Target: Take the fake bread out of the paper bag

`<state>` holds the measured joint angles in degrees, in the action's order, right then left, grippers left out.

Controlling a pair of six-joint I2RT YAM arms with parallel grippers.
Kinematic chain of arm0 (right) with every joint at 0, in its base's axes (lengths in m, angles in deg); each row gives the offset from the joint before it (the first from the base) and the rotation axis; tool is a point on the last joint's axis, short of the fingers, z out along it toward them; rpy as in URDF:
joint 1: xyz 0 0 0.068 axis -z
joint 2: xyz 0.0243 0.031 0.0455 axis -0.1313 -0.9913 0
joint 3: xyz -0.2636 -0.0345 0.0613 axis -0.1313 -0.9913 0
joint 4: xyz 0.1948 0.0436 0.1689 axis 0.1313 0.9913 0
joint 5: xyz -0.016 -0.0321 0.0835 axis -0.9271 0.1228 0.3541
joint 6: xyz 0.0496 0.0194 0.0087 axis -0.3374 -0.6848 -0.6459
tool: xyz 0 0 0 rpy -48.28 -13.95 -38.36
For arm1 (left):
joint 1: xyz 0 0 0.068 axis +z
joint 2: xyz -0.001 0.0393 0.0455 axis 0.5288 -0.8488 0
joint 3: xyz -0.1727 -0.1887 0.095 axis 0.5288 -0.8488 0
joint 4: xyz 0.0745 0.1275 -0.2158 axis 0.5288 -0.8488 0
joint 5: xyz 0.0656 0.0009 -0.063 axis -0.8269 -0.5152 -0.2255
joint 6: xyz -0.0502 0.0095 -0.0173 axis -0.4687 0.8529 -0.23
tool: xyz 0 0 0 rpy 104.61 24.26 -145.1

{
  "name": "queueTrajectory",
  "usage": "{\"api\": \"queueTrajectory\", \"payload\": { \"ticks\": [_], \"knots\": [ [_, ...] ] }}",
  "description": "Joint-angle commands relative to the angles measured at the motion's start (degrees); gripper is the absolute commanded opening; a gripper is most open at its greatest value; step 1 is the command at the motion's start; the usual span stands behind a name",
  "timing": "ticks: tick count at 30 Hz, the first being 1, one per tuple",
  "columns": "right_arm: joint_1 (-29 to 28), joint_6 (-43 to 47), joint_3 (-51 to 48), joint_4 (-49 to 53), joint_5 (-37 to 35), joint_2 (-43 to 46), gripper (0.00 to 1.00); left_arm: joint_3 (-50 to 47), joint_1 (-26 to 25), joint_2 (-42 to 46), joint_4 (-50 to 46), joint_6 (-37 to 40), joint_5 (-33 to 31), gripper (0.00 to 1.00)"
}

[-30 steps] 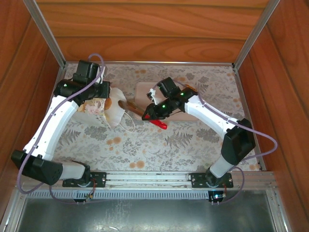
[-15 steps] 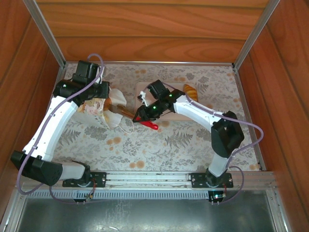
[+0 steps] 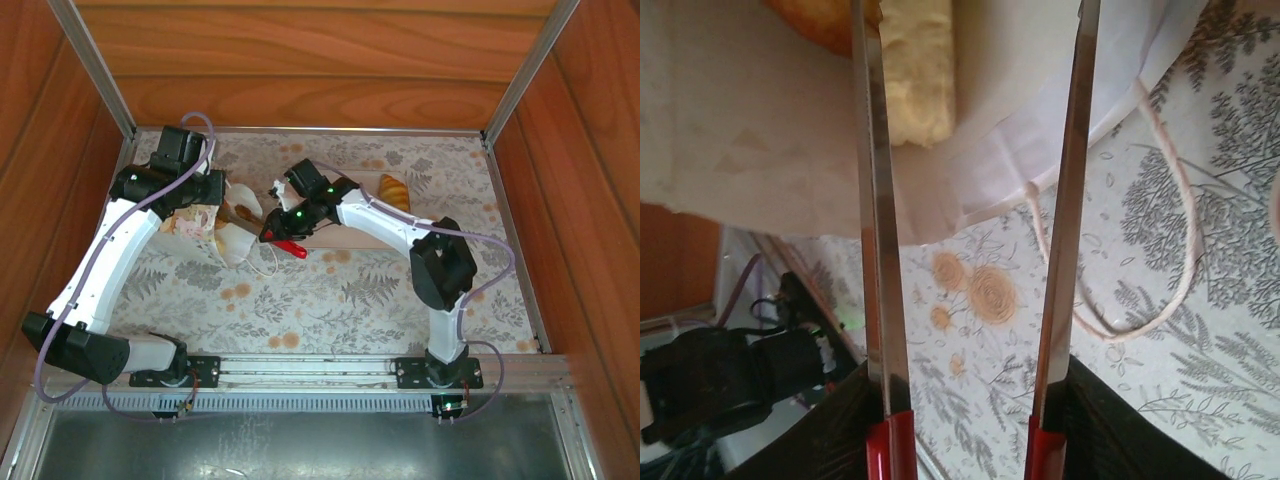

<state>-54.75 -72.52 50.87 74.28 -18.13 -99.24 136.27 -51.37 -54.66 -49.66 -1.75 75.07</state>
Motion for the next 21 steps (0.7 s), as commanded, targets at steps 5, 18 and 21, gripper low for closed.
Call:
{"api": "queueTrajectory", "payload": {
  "ticks": [5,18,21],
  "knots": [
    [-4.0,5.3,10.1,10.9,-13.1,-4.2,0.48,2.0,0.5,0.4,-0.9,-0.1,-0.4,0.00],
    [-7.1,8.9,23.7,22.0,-23.5,-12.8,0.50,2.2,0.5,0.2,-1.0,0.1,-0.1,0.00],
    [-7.4,9.2,25.5,22.5,-23.3,-14.1,0.50,2.3,0.5,0.1,-0.9,0.1,0.1,0.00]
  ]
}}
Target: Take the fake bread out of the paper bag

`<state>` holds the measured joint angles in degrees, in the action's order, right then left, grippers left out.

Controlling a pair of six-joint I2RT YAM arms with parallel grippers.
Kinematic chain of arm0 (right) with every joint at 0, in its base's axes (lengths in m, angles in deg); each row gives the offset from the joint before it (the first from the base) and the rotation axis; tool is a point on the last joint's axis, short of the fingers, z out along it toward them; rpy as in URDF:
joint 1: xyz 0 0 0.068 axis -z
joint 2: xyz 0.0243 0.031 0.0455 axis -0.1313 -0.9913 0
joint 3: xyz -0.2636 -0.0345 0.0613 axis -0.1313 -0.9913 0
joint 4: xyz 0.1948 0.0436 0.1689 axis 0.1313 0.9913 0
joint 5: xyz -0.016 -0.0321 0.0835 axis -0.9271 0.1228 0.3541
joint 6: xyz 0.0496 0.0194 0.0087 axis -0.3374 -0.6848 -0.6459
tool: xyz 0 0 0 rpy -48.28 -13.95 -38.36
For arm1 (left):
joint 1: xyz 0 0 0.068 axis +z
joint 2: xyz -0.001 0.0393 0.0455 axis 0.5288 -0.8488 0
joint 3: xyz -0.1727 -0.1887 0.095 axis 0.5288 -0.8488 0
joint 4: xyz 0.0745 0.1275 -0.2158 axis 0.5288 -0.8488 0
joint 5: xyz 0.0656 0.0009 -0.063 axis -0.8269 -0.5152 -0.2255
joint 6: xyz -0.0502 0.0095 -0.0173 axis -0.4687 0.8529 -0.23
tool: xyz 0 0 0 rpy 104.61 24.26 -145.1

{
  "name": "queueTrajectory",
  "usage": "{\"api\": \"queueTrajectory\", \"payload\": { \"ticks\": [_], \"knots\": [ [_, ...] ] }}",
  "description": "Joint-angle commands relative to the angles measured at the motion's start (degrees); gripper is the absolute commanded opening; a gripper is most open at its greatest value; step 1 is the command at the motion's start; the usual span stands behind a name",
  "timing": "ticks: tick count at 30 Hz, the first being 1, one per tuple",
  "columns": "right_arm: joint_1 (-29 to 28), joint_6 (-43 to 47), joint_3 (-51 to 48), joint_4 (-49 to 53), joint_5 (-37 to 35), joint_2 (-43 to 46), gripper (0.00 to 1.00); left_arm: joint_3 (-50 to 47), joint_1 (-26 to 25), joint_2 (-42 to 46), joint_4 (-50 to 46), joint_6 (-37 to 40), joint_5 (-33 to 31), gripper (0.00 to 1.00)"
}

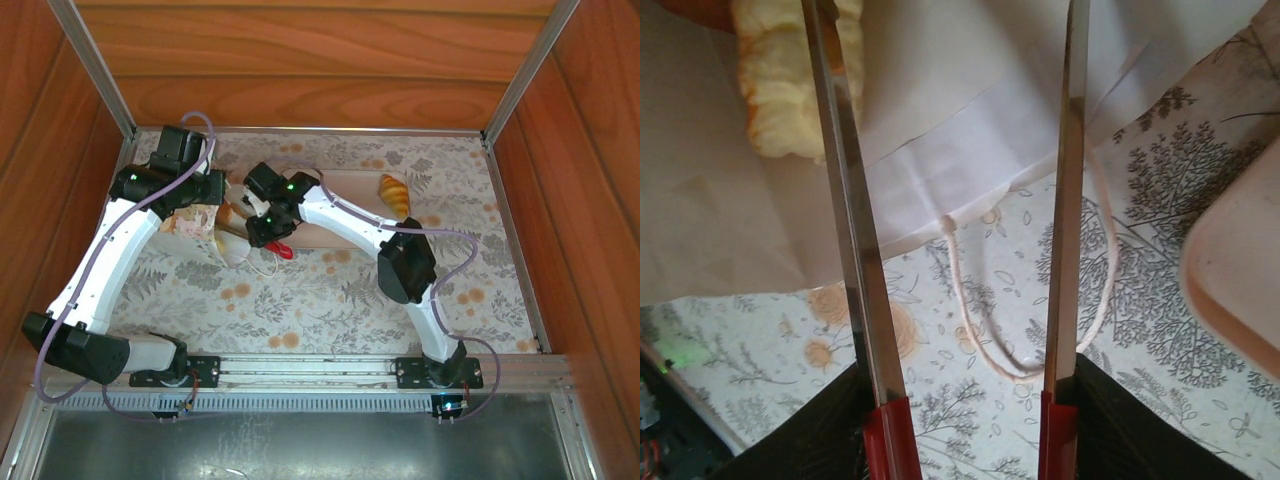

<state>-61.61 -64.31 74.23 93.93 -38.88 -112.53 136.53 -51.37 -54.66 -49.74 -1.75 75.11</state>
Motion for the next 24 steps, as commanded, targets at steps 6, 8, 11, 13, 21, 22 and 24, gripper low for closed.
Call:
{"api": "queueTrajectory", "payload": {
  "ticks": [6,8,11,13,21,22,24],
  "knots": [
    [-0.8,-0.2,4.0,2.6,-1.3,-2.0,0.42,2.1,0.5,0.1,-0.8,0.0,0.2,0.00],
    [-0.8,-0.5,4.0,2.3,-0.4,-2.0,0.38,2.1,0.5,0.1,-0.8,0.0,0.2,0.00],
    [-0.8,-0.9,3.3,1.6,0.8,-1.0,0.35,2.0,0.5,0.2,-0.8,0.1,0.1,0.00],
    [-0.7,-1.1,2.9,1.1,1.7,-0.2,0.33,1.9,0.5,0.2,-0.8,0.1,0.0,0.00],
    [-0.3,-3.4,-2.3,-1.8,3.5,5.9,0.27,1.7,0.5,0.3,-0.8,0.2,0.0,0.00],
    [-0.1,-3.8,-3.4,-2.4,4.2,6.8,0.27,1.8,0.5,0.3,-0.9,0.2,-0.1,0.00],
    [0.2,-5.0,-6.5,-4.4,5.0,9.3,0.26,1.7,0.6,0.3,-0.8,0.2,-0.2,0.00]
  ]
}}
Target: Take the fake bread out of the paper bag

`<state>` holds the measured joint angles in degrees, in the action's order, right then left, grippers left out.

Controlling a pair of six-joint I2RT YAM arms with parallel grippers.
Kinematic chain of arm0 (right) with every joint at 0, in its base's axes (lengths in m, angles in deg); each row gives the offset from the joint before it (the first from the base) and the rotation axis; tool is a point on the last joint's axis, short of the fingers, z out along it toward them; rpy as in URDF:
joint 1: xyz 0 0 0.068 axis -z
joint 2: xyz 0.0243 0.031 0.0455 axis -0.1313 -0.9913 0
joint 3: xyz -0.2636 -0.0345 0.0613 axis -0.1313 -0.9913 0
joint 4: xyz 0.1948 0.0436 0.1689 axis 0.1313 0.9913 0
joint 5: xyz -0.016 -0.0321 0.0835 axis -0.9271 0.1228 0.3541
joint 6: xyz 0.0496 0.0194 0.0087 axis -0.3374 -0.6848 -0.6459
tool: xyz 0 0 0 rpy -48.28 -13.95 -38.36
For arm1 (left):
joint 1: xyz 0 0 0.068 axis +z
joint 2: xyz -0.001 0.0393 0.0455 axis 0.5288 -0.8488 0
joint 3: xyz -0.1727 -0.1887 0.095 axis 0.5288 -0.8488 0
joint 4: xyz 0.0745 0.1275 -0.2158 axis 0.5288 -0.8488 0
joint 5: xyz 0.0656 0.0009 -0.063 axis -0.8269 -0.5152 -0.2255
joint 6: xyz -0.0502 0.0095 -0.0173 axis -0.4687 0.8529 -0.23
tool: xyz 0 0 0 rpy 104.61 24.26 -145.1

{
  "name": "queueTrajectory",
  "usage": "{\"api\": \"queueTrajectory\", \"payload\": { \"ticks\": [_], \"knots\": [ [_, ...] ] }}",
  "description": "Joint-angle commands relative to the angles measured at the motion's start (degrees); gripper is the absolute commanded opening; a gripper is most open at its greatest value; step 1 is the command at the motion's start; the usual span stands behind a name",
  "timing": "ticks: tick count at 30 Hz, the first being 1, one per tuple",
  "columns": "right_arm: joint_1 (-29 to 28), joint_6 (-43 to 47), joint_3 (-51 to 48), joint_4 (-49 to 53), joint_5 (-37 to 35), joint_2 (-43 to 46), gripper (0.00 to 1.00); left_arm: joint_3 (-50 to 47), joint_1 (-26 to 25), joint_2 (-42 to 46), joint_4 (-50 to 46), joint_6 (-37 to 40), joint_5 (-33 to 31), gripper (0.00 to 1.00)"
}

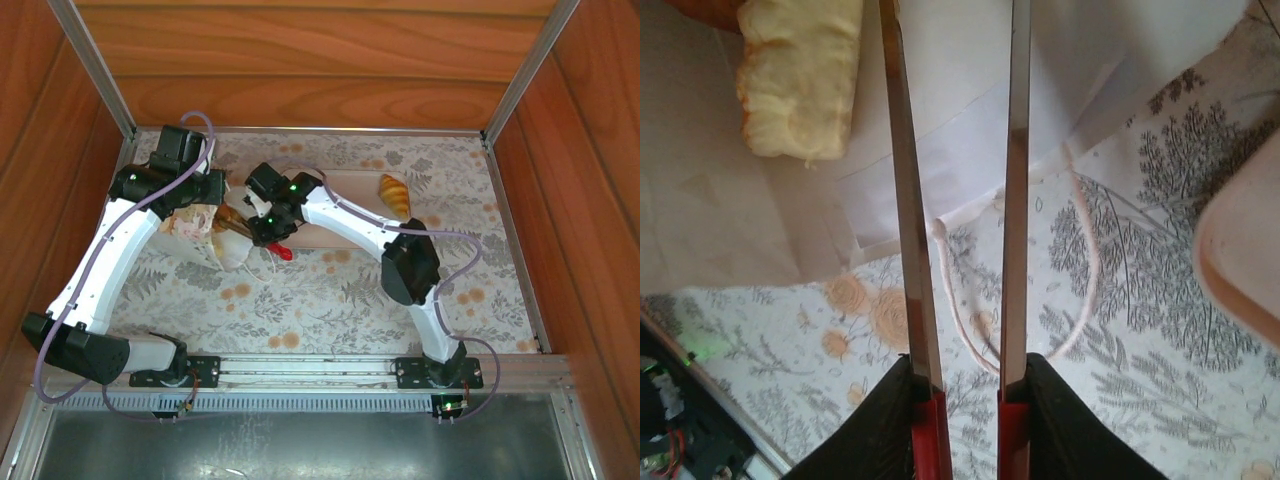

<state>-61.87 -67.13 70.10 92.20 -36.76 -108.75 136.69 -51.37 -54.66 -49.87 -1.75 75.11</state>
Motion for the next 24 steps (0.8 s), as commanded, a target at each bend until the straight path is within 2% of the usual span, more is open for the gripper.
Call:
{"api": "queueTrajectory", "payload": {
  "ticks": [1,13,19,24],
  "knots": [
    [0.6,-2.6,-3.5,-3.4,3.4,6.4,0.26,1.5,0.5,0.2,-0.7,0.3,-0.2,0.00],
    [1.2,-4.8,-13.6,-6.2,7.6,14.5,0.26,2.6,0.5,-2.0,-0.6,0.1,1.2,0.00],
    [1.6,-5.6,-18.1,-5.6,4.2,18.6,0.26,3.5,0.5,-3.4,-0.3,-0.4,2.5,0.00],
    [3.2,-5.9,-21.9,-6.4,5.3,23.0,0.26,3.4,0.5,-4.2,-0.1,-0.5,3.2,0.00]
  ]
}}
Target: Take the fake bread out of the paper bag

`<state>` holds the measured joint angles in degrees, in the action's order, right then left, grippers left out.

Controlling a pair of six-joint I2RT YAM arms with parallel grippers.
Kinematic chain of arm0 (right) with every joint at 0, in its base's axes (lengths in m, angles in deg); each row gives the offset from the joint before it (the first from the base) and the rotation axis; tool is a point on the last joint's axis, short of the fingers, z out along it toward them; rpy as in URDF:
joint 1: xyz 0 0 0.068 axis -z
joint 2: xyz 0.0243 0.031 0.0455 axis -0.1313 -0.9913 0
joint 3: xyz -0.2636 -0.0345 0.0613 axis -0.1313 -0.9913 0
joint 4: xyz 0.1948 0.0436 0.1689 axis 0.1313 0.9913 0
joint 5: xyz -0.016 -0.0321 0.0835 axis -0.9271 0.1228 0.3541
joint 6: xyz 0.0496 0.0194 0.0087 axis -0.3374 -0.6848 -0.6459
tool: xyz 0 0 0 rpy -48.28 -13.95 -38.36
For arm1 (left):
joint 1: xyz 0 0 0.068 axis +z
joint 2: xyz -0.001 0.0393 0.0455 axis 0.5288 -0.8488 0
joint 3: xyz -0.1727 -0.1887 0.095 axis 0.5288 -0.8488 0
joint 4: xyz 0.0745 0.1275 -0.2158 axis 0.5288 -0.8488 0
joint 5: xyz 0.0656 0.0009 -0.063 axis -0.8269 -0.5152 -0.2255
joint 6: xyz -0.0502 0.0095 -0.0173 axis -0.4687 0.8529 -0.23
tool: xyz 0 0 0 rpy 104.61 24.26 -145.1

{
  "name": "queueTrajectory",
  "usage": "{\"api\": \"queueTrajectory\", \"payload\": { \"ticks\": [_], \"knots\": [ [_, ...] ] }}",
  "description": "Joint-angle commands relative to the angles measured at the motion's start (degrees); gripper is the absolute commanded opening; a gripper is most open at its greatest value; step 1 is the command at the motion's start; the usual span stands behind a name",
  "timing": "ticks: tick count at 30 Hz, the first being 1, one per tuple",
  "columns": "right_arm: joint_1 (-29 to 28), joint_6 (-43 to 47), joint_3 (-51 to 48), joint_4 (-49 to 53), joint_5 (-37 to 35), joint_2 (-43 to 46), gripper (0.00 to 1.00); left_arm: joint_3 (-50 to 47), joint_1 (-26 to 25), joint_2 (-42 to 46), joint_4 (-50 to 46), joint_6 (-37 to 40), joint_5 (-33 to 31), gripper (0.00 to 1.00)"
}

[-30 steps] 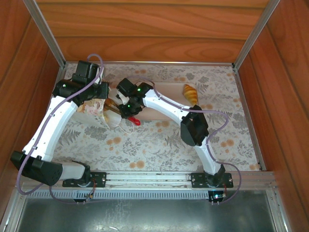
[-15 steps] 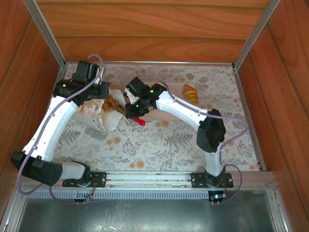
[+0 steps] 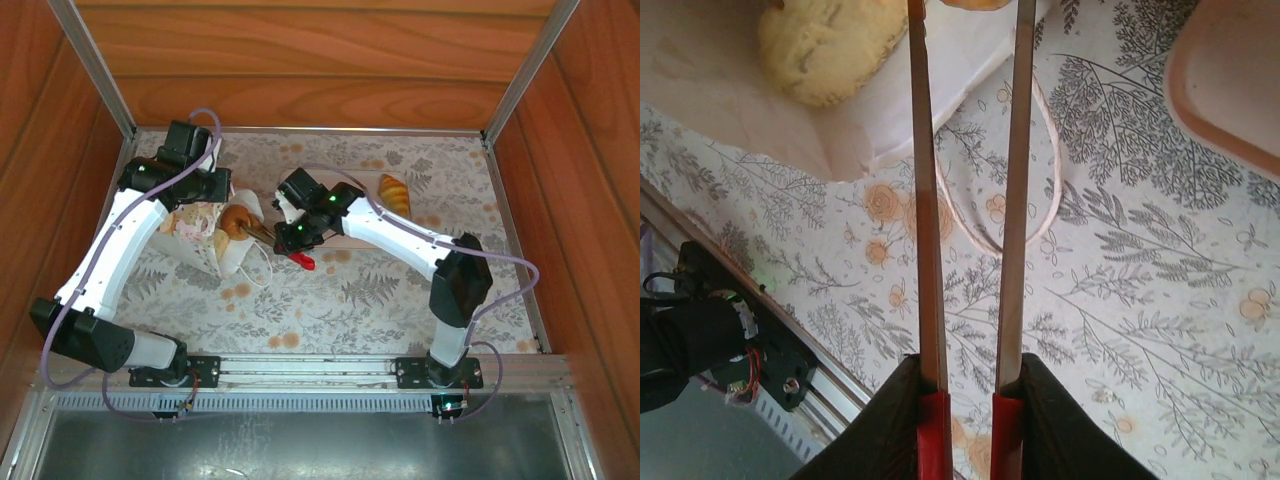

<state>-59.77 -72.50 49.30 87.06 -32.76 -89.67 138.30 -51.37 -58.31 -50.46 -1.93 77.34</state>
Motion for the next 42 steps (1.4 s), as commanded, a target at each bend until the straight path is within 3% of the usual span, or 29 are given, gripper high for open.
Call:
{"api": "queueTrajectory", "payload": {
  "ticks": [1,13,22,32,42],
  "knots": [
    [1.4,-0.5,-1.9,-1.4,1.8,4.6,0.26,1.8,0.5,-0.6,0.6,-0.3,1.1,0.00],
    [2.8,-2.3,-8.6,-2.0,3.5,11.5,0.26,1.2,0.4,-1.1,1.6,-1.0,3.0,0.00],
    [5.9,-6.2,-19.5,-0.6,-0.7,24.4,0.26,0.8,0.4,-0.9,2.6,-1.2,3.7,0.00],
    [19.5,-8.9,-35.1,5.3,-4.1,40.8,0.26,-0.5,0.5,-0.5,3.8,-0.6,4.2,0.00],
    [32.9,-5.5,-37.7,10.1,-2.2,44.5,0.27,-1.7,0.4,0.8,4.6,-0.7,4.0,0.00]
  ]
}}
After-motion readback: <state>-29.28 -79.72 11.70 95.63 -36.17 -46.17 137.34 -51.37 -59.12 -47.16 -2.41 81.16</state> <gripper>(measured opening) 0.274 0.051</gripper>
